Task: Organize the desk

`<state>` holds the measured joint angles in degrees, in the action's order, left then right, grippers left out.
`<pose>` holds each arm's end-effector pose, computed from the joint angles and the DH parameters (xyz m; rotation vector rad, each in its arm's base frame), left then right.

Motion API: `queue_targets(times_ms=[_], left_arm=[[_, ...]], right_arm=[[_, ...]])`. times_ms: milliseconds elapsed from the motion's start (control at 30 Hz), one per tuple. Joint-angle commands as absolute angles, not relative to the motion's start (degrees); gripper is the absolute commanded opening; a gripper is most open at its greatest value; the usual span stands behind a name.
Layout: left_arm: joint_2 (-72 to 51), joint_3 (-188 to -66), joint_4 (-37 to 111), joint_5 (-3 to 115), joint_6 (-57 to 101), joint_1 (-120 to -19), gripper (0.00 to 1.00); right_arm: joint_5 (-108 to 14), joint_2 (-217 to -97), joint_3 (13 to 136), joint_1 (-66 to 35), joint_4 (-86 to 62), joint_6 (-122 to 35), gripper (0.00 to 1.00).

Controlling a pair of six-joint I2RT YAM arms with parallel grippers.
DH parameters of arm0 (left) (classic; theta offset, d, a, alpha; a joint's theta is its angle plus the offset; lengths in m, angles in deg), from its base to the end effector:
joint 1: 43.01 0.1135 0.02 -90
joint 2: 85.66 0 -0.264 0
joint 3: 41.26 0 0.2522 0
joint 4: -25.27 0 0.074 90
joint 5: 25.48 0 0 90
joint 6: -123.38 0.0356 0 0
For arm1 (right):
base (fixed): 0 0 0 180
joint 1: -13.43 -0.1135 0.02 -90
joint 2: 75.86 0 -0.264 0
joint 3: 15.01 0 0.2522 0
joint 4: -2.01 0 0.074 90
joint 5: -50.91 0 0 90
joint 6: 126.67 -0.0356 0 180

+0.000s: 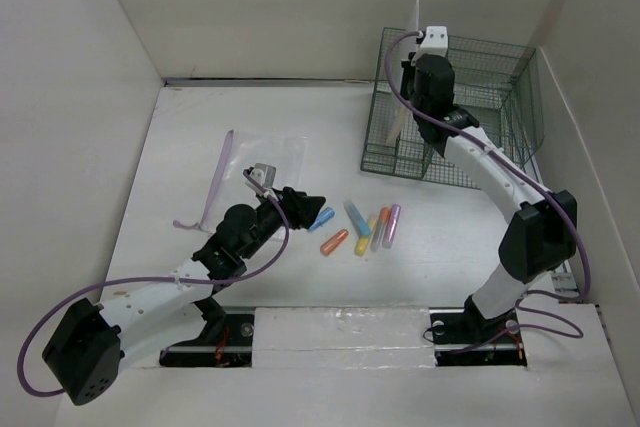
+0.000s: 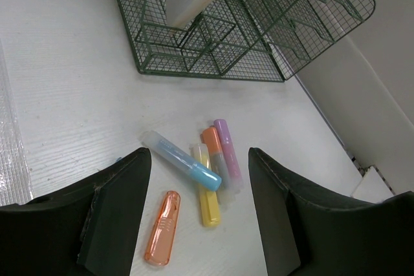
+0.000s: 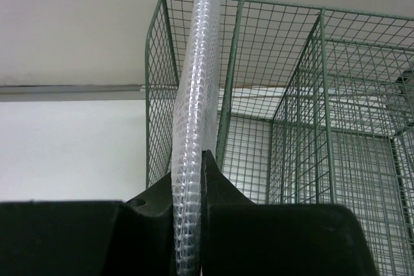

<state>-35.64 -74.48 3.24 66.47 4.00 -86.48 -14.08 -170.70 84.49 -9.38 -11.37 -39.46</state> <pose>0.1467 -0.1374 0.2529 0.1627 1.5536 -0.9948 0.3733 0.1407 0.3809 0.0229 1.7087 -0.0438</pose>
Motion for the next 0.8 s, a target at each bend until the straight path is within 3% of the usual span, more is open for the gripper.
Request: queue_targets(times_ms=[0, 300, 400, 433, 533, 767], left_arm=[[-36.53, -74.09, -0.26, 66.19, 3.94, -86.78, 0.57], [-36.88, -74.0, -0.09, 66.8, 3.94, -86.78, 0.57], [-37.14, -74.09, 0.27, 67.33, 4.2, -86.78, 0.57], [-37.14, -74.01, 0.44, 67.68, 4.21, -86.78, 0.57], [-37.32, -74.27, 0.79, 68.2, 4.29, -86.78, 0.57], [-37.41, -74.62, 1.76, 69.96, 4.38, -86.78, 0.58]], right_arm=[[-14.39, -167.79, 84.63, -9.25, -9.99, -39.49, 0.0], [-20.9, -174.37, 92.17, -6.26, -15.61, -39.84, 0.01], [-19.76, -175.26, 92.45, -6.26, -16.15, -40.89, 0.17], [-19.67, -175.09, 91.58, -6.26, -15.53, -41.5, 0.33], [-18.44, -173.86, 89.99, -6.26, -14.57, -42.21, 0.55], [-14.66, -167.71, 87.88, -6.87, -14.3, -42.12, 0.85]])
